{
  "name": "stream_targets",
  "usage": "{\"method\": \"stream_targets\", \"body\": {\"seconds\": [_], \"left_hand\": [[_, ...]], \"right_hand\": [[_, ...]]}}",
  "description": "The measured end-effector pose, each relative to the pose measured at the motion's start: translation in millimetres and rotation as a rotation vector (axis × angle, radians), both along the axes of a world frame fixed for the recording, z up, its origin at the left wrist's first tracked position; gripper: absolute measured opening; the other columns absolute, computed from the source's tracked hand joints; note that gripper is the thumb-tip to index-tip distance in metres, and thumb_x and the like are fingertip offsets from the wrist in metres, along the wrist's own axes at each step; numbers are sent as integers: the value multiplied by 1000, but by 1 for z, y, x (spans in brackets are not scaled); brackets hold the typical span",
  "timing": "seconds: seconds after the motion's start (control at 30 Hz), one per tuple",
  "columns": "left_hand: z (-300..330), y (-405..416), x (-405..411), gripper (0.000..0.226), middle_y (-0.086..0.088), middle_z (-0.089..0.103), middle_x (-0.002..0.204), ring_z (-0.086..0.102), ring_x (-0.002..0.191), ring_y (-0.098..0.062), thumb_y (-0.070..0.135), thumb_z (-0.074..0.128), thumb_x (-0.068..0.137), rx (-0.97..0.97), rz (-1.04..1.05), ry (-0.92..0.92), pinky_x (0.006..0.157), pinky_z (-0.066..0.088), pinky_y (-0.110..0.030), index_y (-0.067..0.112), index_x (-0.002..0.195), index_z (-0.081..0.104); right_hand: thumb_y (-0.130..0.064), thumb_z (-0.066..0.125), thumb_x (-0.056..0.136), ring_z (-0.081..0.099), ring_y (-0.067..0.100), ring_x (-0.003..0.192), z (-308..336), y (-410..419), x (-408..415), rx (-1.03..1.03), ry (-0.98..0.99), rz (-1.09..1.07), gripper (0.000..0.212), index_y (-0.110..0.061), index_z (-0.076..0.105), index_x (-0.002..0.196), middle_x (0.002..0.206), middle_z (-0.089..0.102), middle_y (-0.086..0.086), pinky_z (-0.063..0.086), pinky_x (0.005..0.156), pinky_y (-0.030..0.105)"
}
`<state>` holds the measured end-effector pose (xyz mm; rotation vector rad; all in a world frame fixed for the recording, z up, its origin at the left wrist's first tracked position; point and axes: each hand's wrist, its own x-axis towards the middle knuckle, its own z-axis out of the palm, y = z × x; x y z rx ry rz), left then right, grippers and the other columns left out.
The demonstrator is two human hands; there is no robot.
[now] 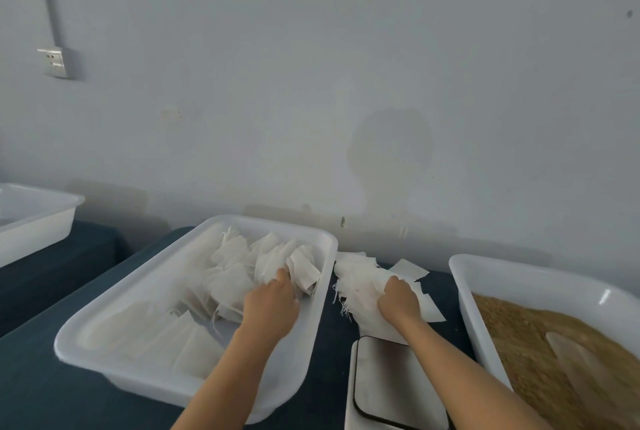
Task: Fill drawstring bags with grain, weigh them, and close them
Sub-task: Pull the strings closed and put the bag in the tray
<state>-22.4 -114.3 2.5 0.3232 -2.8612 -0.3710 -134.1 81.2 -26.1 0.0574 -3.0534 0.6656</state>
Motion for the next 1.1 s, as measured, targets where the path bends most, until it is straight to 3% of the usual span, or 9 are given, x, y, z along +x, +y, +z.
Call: {"method": "stream_targets", "body": {"seconds": [0.07, 0.13, 0.3, 0.5, 0.6, 0.7, 0.87, 1.0, 1.1], "left_hand": [[1, 2, 1, 12, -5, 64, 99, 63, 89, -24, 24, 37, 98, 2, 7, 17, 70, 44, -28, 13, 101, 33], [5, 5, 1, 14, -4, 62, 99, 62, 89, -23, 21, 35, 98, 0, 11, 56, 72, 46, -29, 11, 107, 36], [23, 30, 3, 18, 0, 55, 94, 56, 90, -19, 20, 39, 95, 26, -38, 202, 71, 39, -26, 12, 111, 39], [41, 84, 5, 12, -1, 61, 98, 56, 90, -22, 19, 40, 94, 158, -151, 264, 68, 35, -30, 15, 106, 41], [37, 96, 2, 13, -1, 61, 99, 58, 90, -21, 20, 42, 94, 180, -202, 220, 72, 42, -31, 14, 106, 40], [27, 101, -4, 15, -1, 63, 99, 59, 89, -20, 20, 43, 94, 156, -195, 130, 73, 42, -29, 13, 107, 40], [7, 110, -25, 33, -14, 54, 125, 54, 113, -25, 9, 36, 94, 42, -170, -200, 89, 42, -29, 4, 127, 34], [-9, 111, -33, 42, -15, 42, 137, 44, 126, -30, 13, 41, 94, 26, -76, -344, 97, 40, -34, 6, 134, 30], [-18, 110, -37, 46, -16, 40, 137, 42, 125, -30, 12, 40, 94, 19, -55, -315, 96, 40, -34, 12, 138, 27]], "right_hand": [[-7, 39, 94, 53, 27, 98, 4, 9, 1, -1, 58, 11, 14, -10, 53, 90, 105, 56, 11, 39, 80, 29], [-10, 46, 95, 48, 19, 78, 11, 20, 0, -59, 150, 21, 34, -18, 36, 63, 81, 51, 3, 35, 69, 27], [-9, 54, 93, 36, 1, 54, 29, 47, 4, -182, 231, 161, 49, -17, 35, 48, 57, 39, -8, 27, 51, 16], [-21, 52, 94, 58, 19, 84, 29, 50, 14, 66, 500, 37, 12, -12, 57, 86, 86, 60, 1, 37, 64, 28], [-22, 66, 88, 65, 16, 87, 25, 39, 13, 214, 605, 17, 19, -8, 61, 99, 96, 66, 5, 48, 64, 23], [-19, 55, 95, 63, 19, 100, 14, 23, 9, 95, 395, 152, 9, -11, 54, 99, 109, 62, 9, 45, 73, 23], [-38, 55, 92, 41, 21, 75, 0, 9, 9, -167, 43, 105, 45, -17, 31, 61, 64, 40, -2, 28, 63, 27], [-25, 56, 89, 52, 29, 99, -5, 12, 9, -111, -35, 127, 26, -8, 48, 106, 110, 51, 10, 40, 80, 34], [-8, 44, 88, 49, 27, 95, -9, 13, 8, -76, -37, 140, 25, -8, 42, 112, 122, 49, 16, 36, 75, 31]]}}
